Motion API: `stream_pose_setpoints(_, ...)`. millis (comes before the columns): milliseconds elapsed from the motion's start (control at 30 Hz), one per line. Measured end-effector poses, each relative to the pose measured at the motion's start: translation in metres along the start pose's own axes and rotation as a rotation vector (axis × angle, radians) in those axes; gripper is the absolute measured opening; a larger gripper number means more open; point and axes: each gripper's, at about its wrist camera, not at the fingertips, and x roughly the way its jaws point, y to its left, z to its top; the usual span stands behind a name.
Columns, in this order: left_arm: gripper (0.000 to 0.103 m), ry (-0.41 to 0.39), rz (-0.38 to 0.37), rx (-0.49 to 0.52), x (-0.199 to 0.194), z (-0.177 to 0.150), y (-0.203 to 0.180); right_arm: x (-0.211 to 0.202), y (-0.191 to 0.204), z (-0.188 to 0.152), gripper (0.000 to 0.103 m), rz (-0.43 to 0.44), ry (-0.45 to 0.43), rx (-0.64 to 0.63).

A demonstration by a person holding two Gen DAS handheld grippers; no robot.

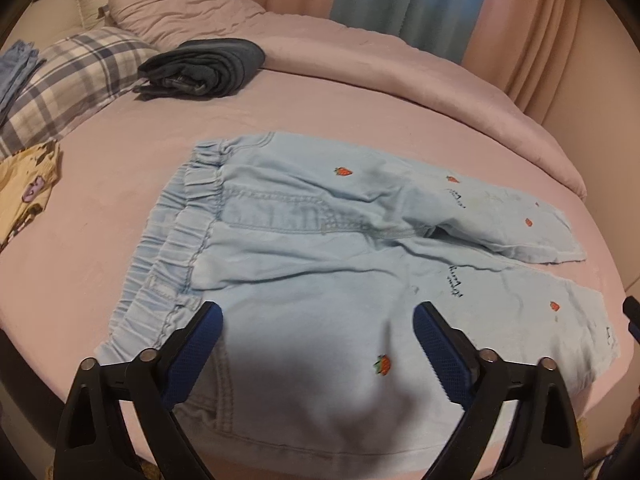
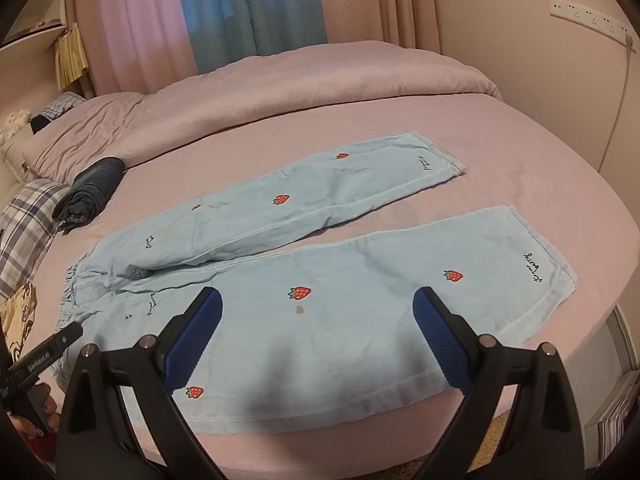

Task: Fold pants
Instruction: 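Grasp the jeans waistband with the left gripper while the right gripper grasps a leg hem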

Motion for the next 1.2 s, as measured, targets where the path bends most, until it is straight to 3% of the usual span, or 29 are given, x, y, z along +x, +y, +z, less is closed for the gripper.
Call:
stream_pose_setpoints(233,0.093,-0.005,0.017,-0.025,-0.006,-0.007,0.018,-0.002,0.005,0.010,0.097,0.019,-0.043,0.015)
stream_pose_setpoints(333,0.093,0.000,0.018,-0.040,-0.005,-0.008,0.023,0.000,0.006,0.001,0.096,0.032,-0.014,-0.028)
stream_pose_setpoints(467,0.083,0.018,0.048,-0.046,0.001,-0.009,0.028,-0.001,-0.006,-0.005,0.095,-0.010,-0.010,-0.038)
stream_pose_setpoints(600,0.073,0.026,0.100,-0.053,0.007,-0.010,0.038,0.000,-0.044,-0.004,0.095,-0.077,0.000,0.005)
stream_pose_setpoints(733,0.035,0.063,0.136,-0.069,0.016,-0.014,0.053,0.010,-0.105,-0.007,0.095,-0.205,0.042,0.088)
stream_pose_setpoints(767,0.030,0.065,0.156,-0.067,0.018,-0.014,0.055,0.014,-0.125,-0.009,0.095,-0.243,0.062,0.116)
stream_pose_setpoints(933,0.029,0.075,0.141,-0.089,0.019,-0.015,0.062,0.028,-0.189,-0.013,0.091,-0.354,0.122,0.205)
stream_pose_setpoints(1067,0.026,0.090,0.134,-0.103,0.018,-0.015,0.062,0.045,-0.221,-0.013,0.090,-0.320,0.149,0.257)
stream_pose_setpoints(1133,0.026,0.096,0.128,-0.110,0.018,-0.014,0.064,0.061,-0.229,-0.014,0.080,-0.263,0.183,0.280)
stream_pose_setpoints(1200,0.023,0.103,0.127,-0.118,0.018,-0.014,0.065,0.069,-0.229,-0.012,0.061,-0.236,0.183,0.281)
